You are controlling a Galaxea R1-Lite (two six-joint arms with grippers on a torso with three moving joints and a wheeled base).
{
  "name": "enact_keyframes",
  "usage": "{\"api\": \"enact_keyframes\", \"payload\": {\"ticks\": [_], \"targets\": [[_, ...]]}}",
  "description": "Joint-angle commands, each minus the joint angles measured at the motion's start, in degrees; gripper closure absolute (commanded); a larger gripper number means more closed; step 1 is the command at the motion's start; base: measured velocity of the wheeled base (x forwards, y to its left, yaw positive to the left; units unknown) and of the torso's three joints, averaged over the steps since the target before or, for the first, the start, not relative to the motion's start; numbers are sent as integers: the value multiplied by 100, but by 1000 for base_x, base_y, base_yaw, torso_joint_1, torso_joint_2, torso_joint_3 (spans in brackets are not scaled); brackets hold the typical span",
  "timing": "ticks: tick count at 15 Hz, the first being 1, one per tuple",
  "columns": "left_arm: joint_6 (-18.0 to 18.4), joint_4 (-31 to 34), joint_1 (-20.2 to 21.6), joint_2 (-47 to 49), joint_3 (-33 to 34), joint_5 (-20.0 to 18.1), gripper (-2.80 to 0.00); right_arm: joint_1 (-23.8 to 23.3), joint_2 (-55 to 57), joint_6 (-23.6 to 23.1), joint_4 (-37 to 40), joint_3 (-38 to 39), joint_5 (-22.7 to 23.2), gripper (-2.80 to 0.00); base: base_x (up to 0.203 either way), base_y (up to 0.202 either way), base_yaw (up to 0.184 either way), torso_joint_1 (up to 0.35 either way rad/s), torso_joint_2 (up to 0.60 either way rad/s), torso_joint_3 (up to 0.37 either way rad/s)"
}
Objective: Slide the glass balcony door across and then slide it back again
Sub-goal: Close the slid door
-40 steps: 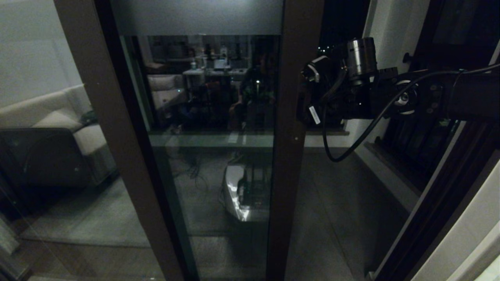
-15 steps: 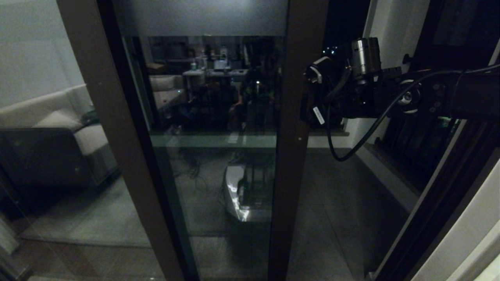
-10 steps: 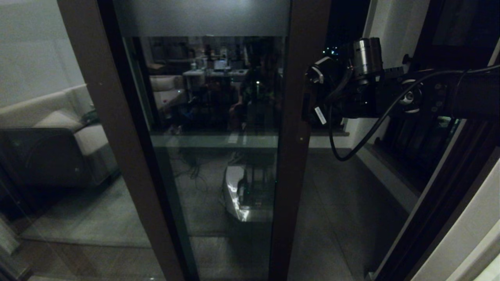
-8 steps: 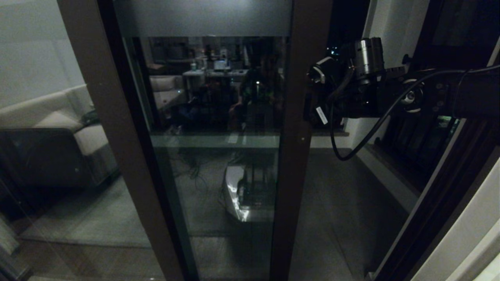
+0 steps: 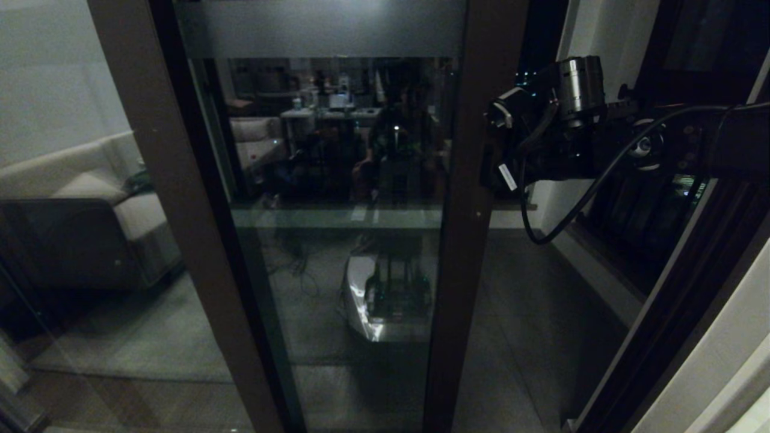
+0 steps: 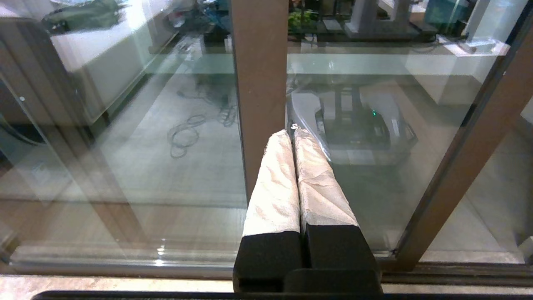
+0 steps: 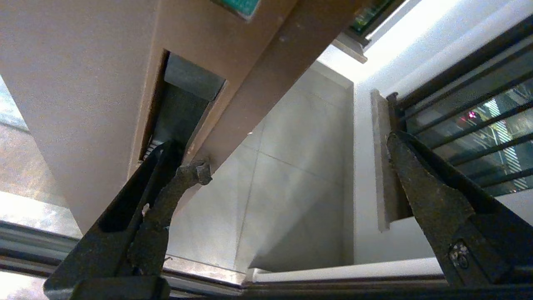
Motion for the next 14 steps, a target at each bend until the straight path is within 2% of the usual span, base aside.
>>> {"api": "enact_keyframes", "payload": {"ticks": [1,14], "targets": [[4,0,1,7,9,-4,0,-46,12,-15,-35,6,-8,-280,0,0,0,0,0,0],[-4,0,1,7,9,-4,0,-390,-169,-200,-35,261,-19,-280,0,0,0,0,0,0]]}}
